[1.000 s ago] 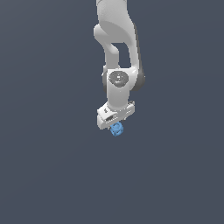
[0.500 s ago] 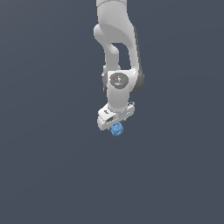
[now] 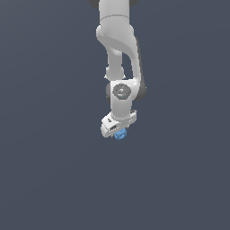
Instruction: Pick up the object and move it to a goal position.
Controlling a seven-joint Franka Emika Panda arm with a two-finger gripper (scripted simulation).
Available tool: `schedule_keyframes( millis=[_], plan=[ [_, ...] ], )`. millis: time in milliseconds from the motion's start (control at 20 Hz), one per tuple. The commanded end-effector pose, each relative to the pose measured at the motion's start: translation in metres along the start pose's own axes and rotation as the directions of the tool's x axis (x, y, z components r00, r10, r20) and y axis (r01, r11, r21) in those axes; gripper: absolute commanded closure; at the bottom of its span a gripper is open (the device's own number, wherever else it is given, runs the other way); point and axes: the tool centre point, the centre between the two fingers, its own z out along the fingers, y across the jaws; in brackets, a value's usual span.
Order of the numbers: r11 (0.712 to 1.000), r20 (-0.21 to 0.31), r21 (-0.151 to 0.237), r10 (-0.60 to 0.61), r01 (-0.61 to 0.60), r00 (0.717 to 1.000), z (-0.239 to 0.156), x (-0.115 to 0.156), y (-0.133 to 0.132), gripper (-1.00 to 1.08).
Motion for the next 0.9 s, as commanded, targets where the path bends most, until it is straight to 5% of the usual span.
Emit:
schedule_keyframes(
  millis=[0,50,100,850],
  plan=[
    [1.000,-0.001,-0.001,0.000,0.000,1.000,0.0036,0.0007,0.0006,-0.92],
    [1.000,-0.001,-0.001,0.000,0.000,1.000,0.0038,0.0008,0.0006,-0.92],
    [1.000,-0.001,-0.001,0.000,0.000,1.000,0.0038,0.0008,0.0006,1.08],
    [1.000,-0.003,-0.002,-0.001,0.001,1.000,-0.0025,0.0001,-0.0023,1.08]
  ],
)
